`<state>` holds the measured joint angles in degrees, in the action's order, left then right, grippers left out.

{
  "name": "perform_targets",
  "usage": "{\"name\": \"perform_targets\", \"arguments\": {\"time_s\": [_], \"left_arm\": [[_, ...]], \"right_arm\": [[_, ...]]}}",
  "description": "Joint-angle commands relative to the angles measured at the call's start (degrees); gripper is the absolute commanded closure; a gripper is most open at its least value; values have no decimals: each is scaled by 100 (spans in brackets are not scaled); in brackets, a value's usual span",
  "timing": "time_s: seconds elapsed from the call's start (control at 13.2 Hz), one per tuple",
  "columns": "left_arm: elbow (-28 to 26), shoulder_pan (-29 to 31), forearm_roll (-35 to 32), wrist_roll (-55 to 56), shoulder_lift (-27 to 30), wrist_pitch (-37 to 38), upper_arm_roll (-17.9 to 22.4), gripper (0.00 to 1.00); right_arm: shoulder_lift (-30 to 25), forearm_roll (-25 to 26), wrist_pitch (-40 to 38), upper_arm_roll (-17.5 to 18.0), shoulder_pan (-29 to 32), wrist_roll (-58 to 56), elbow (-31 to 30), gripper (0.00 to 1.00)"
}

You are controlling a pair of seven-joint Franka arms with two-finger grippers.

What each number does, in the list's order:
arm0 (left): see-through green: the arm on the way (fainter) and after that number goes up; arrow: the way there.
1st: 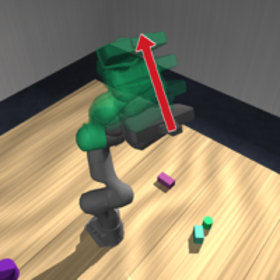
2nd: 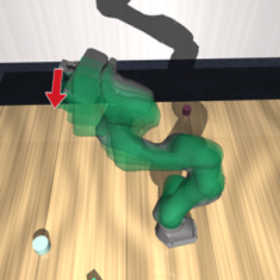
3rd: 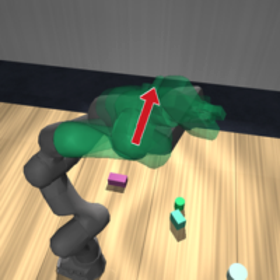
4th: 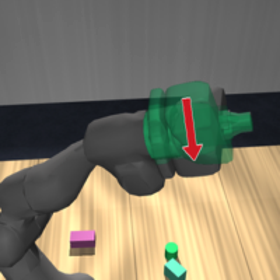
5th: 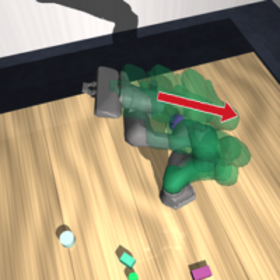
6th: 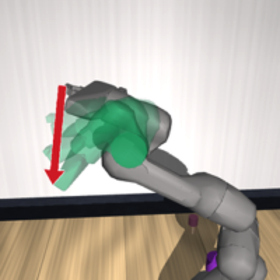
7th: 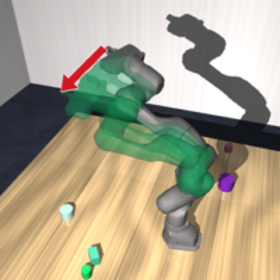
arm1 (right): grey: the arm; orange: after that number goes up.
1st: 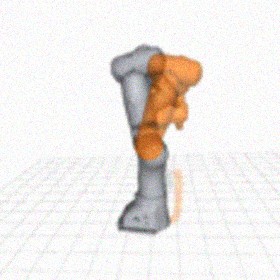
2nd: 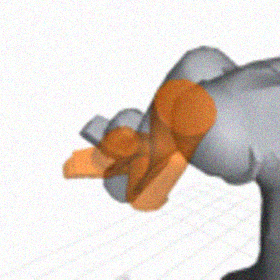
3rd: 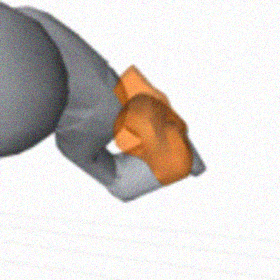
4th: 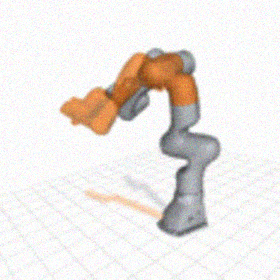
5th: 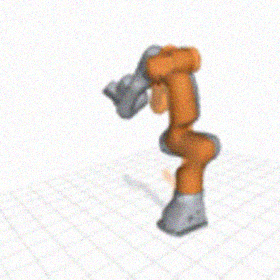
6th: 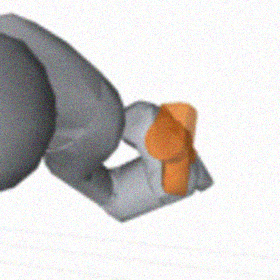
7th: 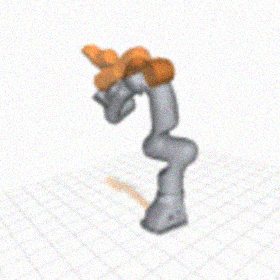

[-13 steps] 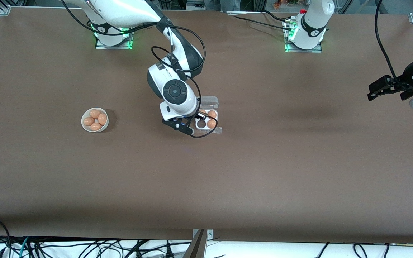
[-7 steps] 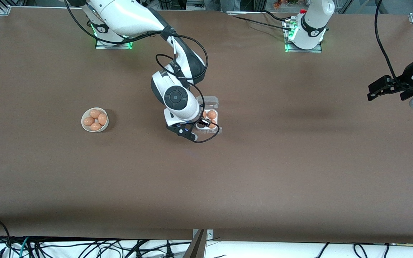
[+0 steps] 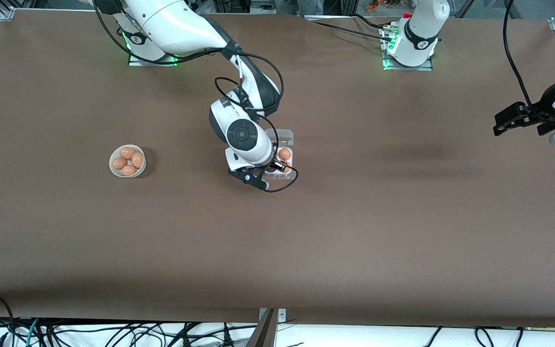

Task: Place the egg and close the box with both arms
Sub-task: 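Lower the egg into the empty carton slot and open the right gripper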

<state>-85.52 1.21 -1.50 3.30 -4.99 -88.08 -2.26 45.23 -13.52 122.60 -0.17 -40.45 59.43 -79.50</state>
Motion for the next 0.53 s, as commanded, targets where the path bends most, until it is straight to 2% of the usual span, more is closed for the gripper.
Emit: {"name": "perform_targets", "arguments": {"time_s": [0.0,0.3,0.38,0.45], "left_arm": [[159,20,-61,-83,-63,115,-11,0],[159,20,-61,-83,-63,115,-11,0],[159,20,-61,-75,-63,115,-11,0],[159,11,-61,-75,-63,115,-11,0]], "right_arm": [[153,-116,45,-36,-51,24,181,76],[197,-116,80,-36,-51,24,181,74],[206,-116,132,-36,-51,42,181,66],[232,-116,176,8,-68,68,181,50]]}}
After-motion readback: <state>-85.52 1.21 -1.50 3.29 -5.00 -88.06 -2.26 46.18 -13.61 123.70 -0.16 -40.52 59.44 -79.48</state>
